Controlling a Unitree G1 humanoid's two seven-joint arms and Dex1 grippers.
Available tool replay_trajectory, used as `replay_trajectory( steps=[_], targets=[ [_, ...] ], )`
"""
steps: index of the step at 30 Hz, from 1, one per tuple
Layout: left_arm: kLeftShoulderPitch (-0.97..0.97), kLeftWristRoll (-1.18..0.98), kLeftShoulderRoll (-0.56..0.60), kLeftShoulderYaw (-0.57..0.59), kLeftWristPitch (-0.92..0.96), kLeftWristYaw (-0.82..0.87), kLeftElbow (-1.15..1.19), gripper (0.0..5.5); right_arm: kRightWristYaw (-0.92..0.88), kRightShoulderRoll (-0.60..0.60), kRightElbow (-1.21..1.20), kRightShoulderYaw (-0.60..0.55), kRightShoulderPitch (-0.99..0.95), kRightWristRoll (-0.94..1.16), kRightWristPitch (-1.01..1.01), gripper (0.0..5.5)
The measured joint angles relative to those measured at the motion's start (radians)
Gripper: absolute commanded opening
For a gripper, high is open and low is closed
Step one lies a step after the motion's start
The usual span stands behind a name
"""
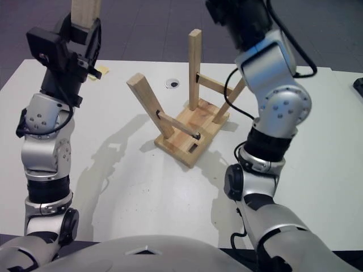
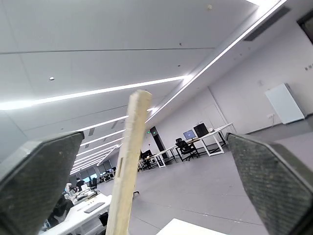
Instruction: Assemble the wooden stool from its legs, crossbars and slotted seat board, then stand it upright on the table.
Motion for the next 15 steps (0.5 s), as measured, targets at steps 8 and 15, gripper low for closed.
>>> replay_trajectory(
  steps=[8, 15],
  targets=[
    [-0.019, 0.008, 0.004, -0.059, -0.025, -0.086, 0.001, 2.07, 0.089, 0.01, 0.194, -0.016, -0.112, 0.015, -0.033, 5.4],
    [-0.019, 0.008, 0.004, -0.075, -0.026, -0.125, 0.001, 2.07, 0.148, 0.021, 0.23, -0.017, -0.138, 0.016, -0.047, 5.4]
  ],
)
